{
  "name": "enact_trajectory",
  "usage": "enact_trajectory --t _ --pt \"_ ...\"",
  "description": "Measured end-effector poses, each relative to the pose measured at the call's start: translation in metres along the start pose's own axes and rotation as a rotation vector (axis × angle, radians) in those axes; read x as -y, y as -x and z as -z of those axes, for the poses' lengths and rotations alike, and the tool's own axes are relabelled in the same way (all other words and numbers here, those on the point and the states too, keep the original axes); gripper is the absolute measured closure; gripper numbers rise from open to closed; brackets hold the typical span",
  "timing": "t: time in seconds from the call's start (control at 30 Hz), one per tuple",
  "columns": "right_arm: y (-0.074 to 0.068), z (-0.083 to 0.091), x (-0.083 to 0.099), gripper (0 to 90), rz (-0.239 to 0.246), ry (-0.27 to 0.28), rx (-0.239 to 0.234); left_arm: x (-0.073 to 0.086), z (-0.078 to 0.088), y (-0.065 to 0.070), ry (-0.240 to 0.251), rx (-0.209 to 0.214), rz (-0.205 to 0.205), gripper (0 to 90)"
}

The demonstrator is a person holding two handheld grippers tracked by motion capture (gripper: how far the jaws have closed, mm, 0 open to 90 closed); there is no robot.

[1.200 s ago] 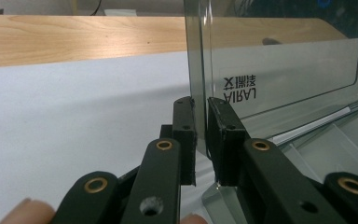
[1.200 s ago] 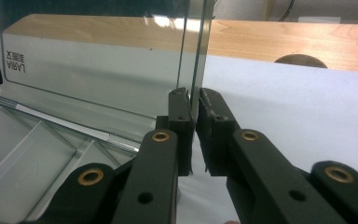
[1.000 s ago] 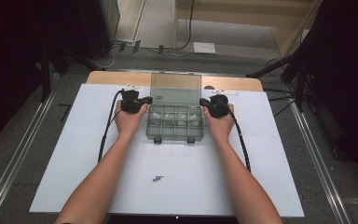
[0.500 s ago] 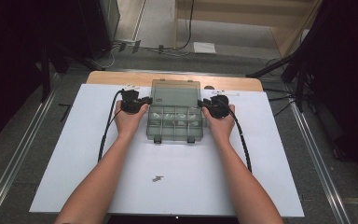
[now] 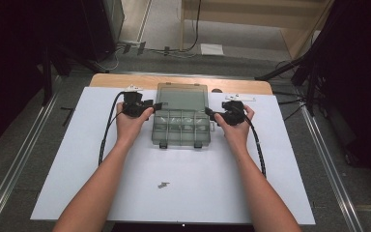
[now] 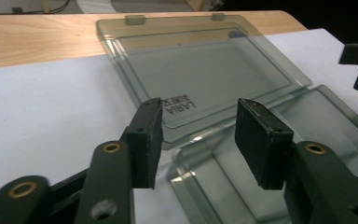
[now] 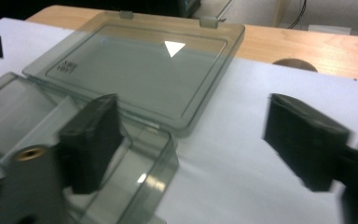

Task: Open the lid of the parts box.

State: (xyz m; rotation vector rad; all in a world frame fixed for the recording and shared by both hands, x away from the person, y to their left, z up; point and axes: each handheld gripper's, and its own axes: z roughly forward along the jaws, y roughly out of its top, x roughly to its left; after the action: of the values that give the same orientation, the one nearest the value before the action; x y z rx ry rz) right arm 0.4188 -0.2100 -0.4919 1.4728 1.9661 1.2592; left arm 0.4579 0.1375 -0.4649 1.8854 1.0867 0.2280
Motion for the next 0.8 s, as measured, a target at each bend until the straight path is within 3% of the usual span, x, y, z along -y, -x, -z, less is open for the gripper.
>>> enact_trajectory --t 0.07,0.2,0.33,0.5,0.8 --pt "0.001 0.005 0.004 10.4 0.018 0.000 0.002 -0.002 0.004 0.005 -0.006 0.018 -0.022 41.1" --pt "0.003 0.016 0.010 0.2 0.013 0.014 -0.019 -0.003 0.010 0.016 -0.040 0.061 -0.058 21.6" --pt "0.003 0.026 0.016 0.0 0.028 0.022 -0.025 -0.003 0.016 0.026 -0.068 0.096 -0.098 0.0" --pt "0.002 0.038 0.023 0.0 0.048 0.027 -0.020 -0.004 0.024 0.038 -0.088 0.115 -0.150 0.0" --pt "-0.001 0.063 0.036 0.0 0.074 0.051 -0.008 0.000 0.036 0.051 -0.106 0.096 -0.212 0.0"
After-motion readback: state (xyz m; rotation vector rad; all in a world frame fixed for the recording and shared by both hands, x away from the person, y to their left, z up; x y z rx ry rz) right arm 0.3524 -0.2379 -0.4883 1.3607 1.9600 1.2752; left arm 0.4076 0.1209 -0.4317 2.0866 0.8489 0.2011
